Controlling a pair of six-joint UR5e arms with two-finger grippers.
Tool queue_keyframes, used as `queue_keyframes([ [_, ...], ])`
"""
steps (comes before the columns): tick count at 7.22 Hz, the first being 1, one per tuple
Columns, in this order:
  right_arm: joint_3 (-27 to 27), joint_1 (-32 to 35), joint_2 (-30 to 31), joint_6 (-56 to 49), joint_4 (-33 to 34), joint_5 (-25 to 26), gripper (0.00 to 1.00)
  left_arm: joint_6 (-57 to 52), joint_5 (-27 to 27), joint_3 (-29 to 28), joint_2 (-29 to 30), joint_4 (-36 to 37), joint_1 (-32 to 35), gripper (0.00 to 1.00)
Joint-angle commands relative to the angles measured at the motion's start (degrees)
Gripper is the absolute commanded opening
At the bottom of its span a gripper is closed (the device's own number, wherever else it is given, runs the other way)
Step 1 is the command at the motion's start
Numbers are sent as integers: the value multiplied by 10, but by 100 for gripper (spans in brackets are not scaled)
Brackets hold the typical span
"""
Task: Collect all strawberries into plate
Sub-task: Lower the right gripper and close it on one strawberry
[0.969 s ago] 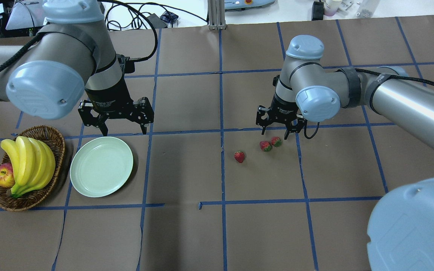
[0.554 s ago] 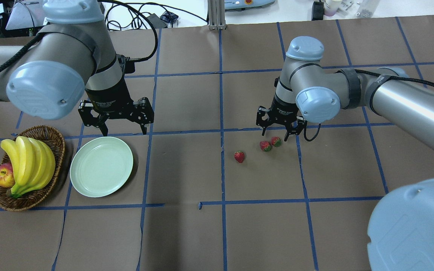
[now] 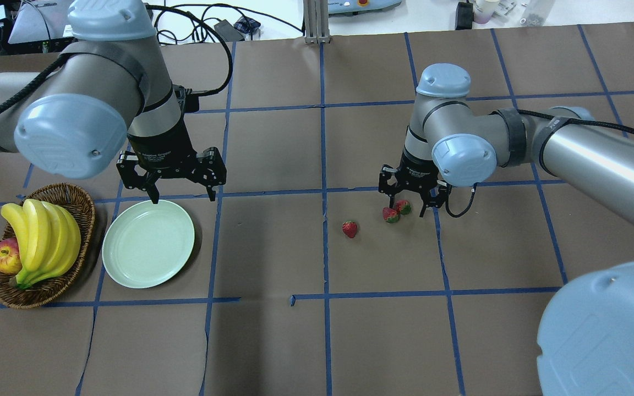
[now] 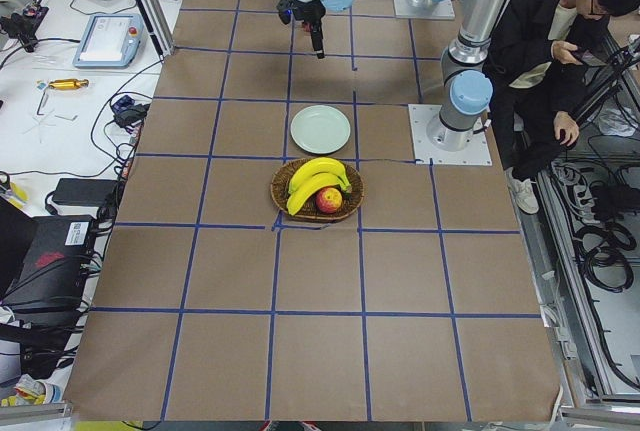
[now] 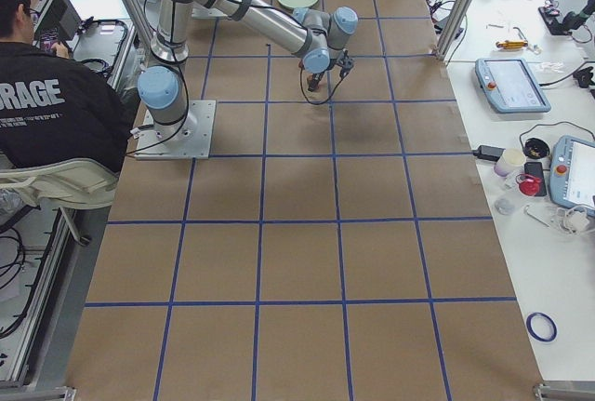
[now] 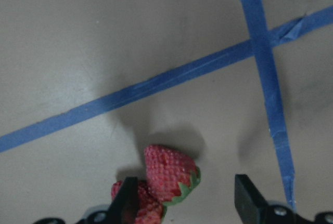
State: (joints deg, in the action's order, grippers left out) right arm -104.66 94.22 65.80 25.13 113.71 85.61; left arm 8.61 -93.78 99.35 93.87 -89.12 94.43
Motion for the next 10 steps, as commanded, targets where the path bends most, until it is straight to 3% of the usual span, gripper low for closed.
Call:
queue_keyframes([
  [1, 4, 0, -2, 1, 0, 3, 70, 0, 0, 1, 1, 0, 1, 100],
  [6, 5, 0, -5, 3, 2, -1, 70, 0, 1, 1, 1, 0, 1, 100],
  [7, 3, 0, -5, 3, 2, -3, 51, 0, 1, 1, 1, 0, 1, 100],
  [8, 5, 0, -6, 2, 2, -5, 3, 0, 1, 1, 1, 0, 1, 100],
  [10, 9, 0, -5, 4, 1, 0, 0, 0, 1, 1, 1, 0, 1, 100],
])
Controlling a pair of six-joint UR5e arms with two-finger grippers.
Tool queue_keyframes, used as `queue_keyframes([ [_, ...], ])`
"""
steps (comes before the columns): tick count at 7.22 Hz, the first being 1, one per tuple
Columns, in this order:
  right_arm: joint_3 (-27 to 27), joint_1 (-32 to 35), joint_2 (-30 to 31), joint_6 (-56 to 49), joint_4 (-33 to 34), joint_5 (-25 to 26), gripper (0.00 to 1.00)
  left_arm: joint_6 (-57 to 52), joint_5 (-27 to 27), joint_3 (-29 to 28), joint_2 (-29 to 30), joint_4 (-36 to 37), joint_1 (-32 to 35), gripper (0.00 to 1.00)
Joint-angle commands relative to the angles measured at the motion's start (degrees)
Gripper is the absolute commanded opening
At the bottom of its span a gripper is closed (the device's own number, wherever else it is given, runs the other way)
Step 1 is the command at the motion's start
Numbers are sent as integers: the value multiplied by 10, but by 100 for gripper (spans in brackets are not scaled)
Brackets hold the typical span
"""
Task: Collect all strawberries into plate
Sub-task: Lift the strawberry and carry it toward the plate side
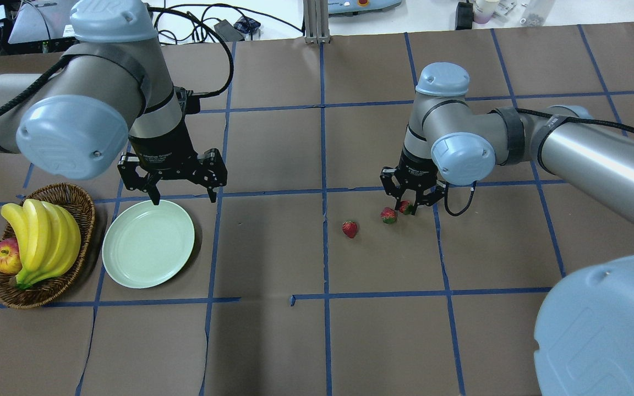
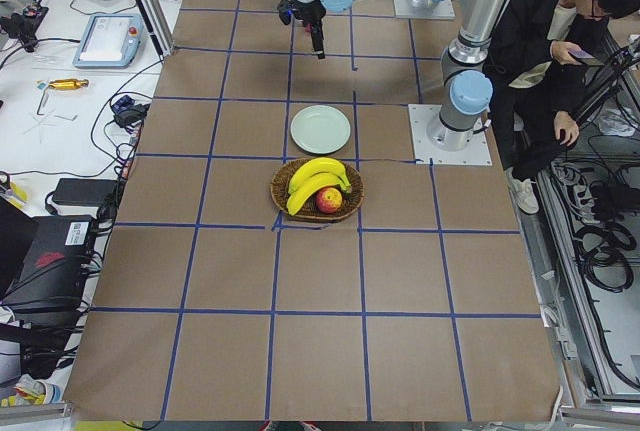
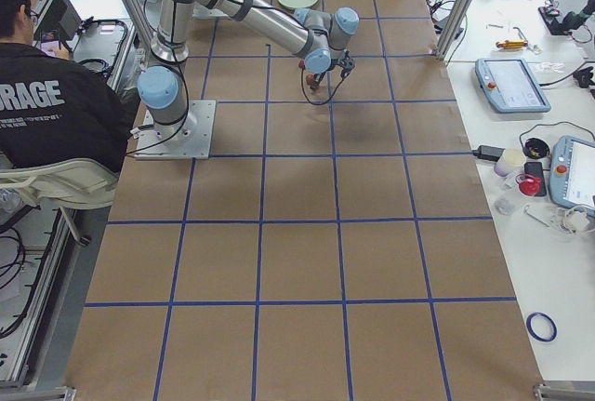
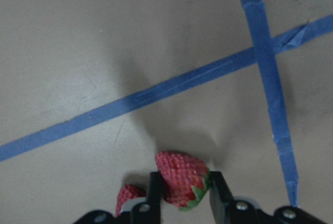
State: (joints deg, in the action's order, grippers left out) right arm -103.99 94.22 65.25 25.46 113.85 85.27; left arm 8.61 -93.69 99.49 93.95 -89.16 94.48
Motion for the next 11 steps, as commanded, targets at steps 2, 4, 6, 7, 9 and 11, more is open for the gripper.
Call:
queue_keyframes([
  [2, 35, -6, 16, 8, -16, 63, 0, 0, -1, 0, 0, 0, 0, 100],
  [4, 112, -4, 43, 6, -120, 66, 0, -5, -2, -2, -2, 0, 0, 100],
  [6, 144, 55, 40, 23, -115, -16, 0, -15, -4, -8, -5, 1, -4, 100],
  [7, 144, 78, 37, 23, -106, -33, 0, -15, -4, -10, -9, 11, -9, 100],
  [9, 138, 126, 16, 26, -98, -57, 0, -18, -5, -18, -14, 12, -11, 100],
  [11, 136, 161, -16, 26, -72, -94, 0, -18, -4, -23, -14, 12, -11, 100],
])
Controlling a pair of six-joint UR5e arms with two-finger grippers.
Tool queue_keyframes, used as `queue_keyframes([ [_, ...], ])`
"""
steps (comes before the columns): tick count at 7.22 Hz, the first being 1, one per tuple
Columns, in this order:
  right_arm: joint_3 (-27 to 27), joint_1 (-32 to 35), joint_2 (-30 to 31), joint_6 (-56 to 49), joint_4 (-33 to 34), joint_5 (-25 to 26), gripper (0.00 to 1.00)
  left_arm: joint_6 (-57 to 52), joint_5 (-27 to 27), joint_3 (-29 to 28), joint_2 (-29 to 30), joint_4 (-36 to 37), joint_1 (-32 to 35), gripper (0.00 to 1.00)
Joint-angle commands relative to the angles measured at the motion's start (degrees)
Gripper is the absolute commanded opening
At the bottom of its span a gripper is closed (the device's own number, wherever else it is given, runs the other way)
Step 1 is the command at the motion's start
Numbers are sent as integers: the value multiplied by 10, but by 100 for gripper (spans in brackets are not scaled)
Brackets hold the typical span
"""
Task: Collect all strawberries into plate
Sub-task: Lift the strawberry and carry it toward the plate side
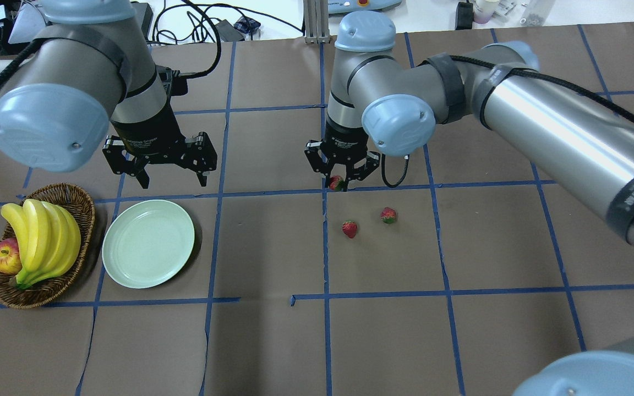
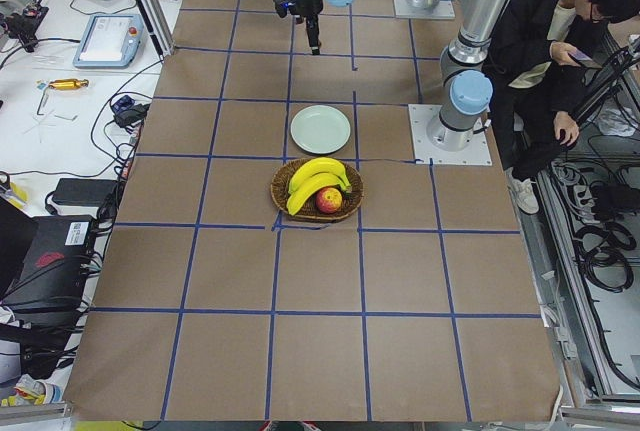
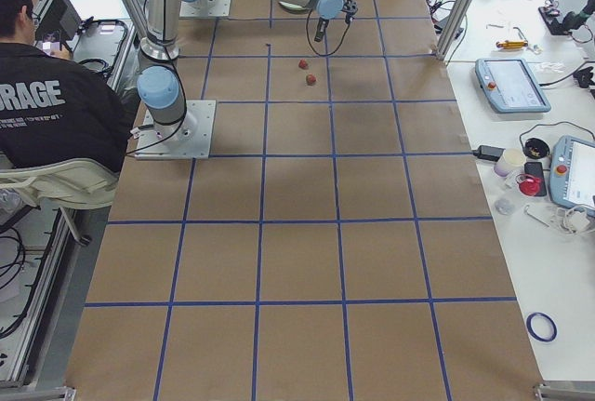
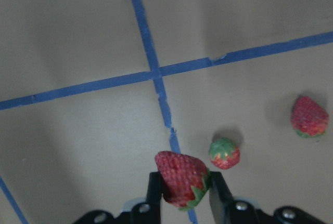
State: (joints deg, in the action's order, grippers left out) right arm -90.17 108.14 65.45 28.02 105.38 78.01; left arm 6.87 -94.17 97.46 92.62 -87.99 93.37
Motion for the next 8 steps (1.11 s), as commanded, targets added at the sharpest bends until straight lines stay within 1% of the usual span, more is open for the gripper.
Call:
queue_keyframes([
  [1, -2, 33, -36, 0, 19, -25, 0, 1, 2, -2, -1, 0, 1, 100],
  [2, -7, 42, -51, 0, 39, -25, 0, 1, 3, -2, -1, 4, 1, 100],
  [3, -24, 43, -59, -2, 49, -25, 0, 1, 3, 0, 0, 5, 1, 100],
  [4, -34, 43, -61, -5, 60, -25, 2, 2, 3, 2, 0, 5, 1, 100],
  [5, -41, 43, -63, -7, 61, -25, 10, 3, 3, 4, 1, 5, 1, 100],
  [6, -43, 43, -64, -6, 62, -25, 47, 5, 3, 6, 1, 5, 2, 100],
  [7, -42, 43, -64, -6, 62, -25, 70, 9, 4, 6, 4, 5, 2, 100],
  [8, -42, 43, -62, 0, 65, -25, 100, 9, 4, 6, 5, 5, 3, 100],
])
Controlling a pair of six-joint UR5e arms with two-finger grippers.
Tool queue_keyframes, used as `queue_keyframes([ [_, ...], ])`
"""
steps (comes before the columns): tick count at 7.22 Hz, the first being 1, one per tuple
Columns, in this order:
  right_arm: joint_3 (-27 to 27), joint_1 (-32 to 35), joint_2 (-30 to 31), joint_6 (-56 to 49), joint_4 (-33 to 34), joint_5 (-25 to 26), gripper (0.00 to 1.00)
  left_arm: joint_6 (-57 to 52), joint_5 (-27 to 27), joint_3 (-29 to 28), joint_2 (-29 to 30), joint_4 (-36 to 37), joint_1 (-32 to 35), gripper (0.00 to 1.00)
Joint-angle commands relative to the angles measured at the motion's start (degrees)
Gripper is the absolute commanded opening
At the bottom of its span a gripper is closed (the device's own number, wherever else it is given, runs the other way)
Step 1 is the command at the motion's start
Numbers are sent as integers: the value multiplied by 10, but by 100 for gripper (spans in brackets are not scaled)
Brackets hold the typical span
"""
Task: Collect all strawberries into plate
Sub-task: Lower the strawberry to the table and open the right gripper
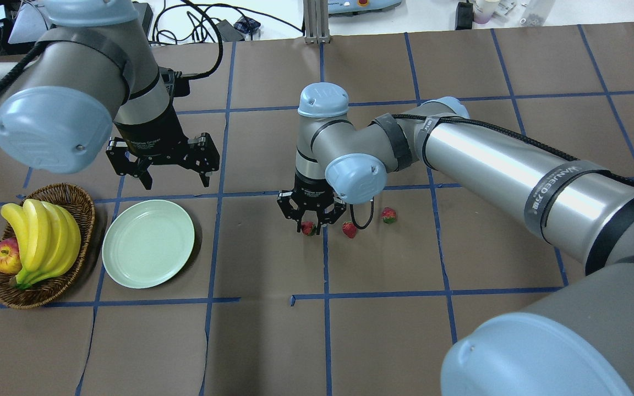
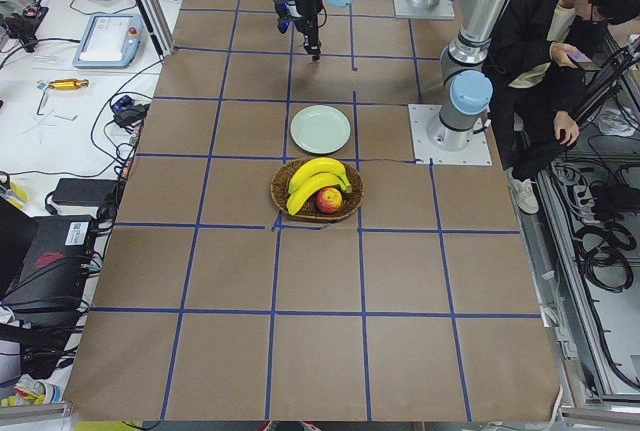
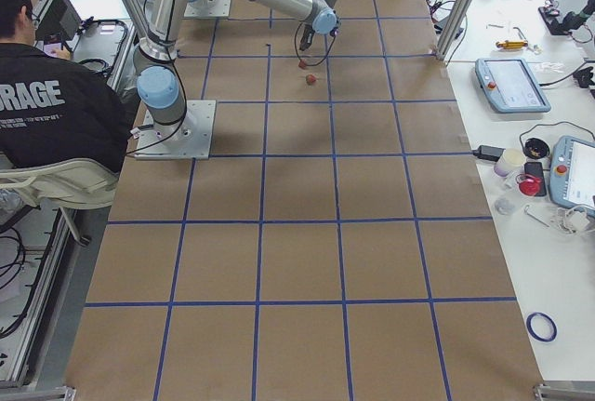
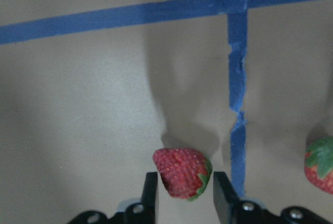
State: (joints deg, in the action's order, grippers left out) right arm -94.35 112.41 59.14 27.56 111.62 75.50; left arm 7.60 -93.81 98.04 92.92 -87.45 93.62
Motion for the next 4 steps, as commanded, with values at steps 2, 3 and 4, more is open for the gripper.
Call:
queue_keyframes([
  [2, 7, -2, 33, 4, -1, 13, 100, 0, -1, 0, 2, 0, 1, 100],
  [3, 10, -12, 76, -4, -5, 36, 100, 0, -1, 0, 2, 0, 1, 100],
  [4, 8, -33, 94, -23, -7, 87, 100, 0, -1, 0, 2, 0, 1, 100],
])
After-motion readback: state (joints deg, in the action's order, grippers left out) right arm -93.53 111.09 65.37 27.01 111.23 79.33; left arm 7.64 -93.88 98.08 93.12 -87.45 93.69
